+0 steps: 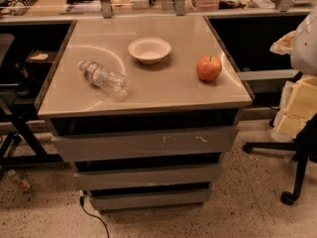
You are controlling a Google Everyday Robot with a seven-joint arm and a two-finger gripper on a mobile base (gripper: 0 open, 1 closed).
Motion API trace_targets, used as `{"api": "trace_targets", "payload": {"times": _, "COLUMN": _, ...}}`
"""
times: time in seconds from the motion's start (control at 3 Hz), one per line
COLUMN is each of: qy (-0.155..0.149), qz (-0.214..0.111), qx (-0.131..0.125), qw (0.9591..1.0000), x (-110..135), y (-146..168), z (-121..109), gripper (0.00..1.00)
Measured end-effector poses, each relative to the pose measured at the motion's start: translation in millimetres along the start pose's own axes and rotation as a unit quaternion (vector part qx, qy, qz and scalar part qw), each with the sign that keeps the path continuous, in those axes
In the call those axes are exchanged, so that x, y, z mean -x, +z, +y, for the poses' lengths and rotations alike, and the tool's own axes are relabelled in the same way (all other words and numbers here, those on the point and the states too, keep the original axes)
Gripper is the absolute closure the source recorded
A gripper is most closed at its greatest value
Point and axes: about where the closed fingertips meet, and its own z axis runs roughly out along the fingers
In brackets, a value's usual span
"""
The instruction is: Open middle drawer
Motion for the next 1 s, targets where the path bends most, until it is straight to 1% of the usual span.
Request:
{"api": "trace_targets", "payload": {"times": 0.33, "qy": 0.014, "qz": -0.005, "qx": 0.013, "qw": 0.9998, "x": 4, "y": 23, "z": 36, "gripper": 0.0}}
{"api": "trace_targets", "payload": {"times": 0.67, "qy": 0.024, "qz": 0.003, "qx": 0.069, "qw": 0.9973, "x": 1, "y": 77, "z": 86, "gripper": 0.0}}
{"api": "trace_targets", "payload": {"times": 1.0, "qy": 0.025, "qz": 0.019, "qx": 0.095, "qw": 0.995, "x": -11, "y": 96, "z": 106, "gripper": 0.0}}
